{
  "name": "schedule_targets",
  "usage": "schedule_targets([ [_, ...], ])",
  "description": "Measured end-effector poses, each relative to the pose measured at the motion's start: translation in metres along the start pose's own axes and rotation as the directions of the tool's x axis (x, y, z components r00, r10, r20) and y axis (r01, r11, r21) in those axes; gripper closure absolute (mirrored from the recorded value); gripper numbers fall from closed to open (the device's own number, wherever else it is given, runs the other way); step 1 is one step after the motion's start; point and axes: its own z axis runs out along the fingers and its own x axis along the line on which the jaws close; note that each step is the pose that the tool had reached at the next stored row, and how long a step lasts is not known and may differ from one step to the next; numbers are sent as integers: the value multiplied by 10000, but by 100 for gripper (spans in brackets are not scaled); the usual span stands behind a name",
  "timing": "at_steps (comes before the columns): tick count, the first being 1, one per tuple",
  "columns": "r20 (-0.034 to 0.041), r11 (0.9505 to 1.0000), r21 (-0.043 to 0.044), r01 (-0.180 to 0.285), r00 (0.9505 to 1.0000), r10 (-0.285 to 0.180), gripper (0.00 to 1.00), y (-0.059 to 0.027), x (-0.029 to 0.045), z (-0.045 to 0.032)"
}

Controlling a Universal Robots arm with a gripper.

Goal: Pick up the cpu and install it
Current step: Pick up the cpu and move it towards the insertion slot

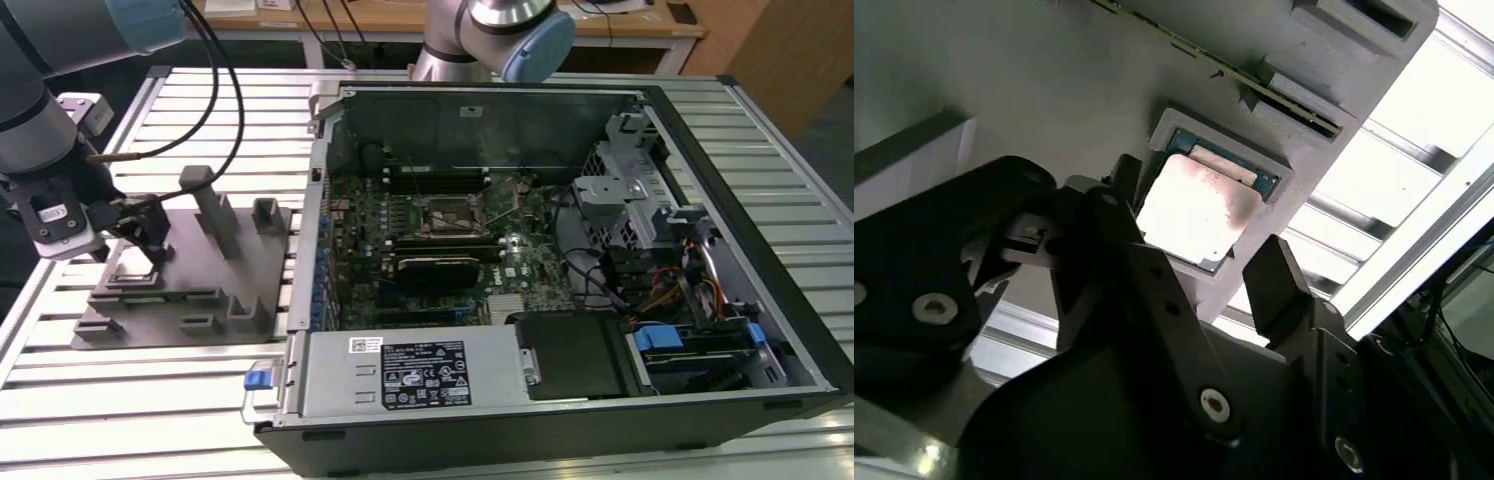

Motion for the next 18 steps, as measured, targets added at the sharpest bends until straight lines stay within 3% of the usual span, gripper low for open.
schedule_targets([
  [1,-1,10000,0,6,10000,-6,29,0,0,0],
  [18,-34,9990,17,440,9990,-440,29,6,1,123],
])
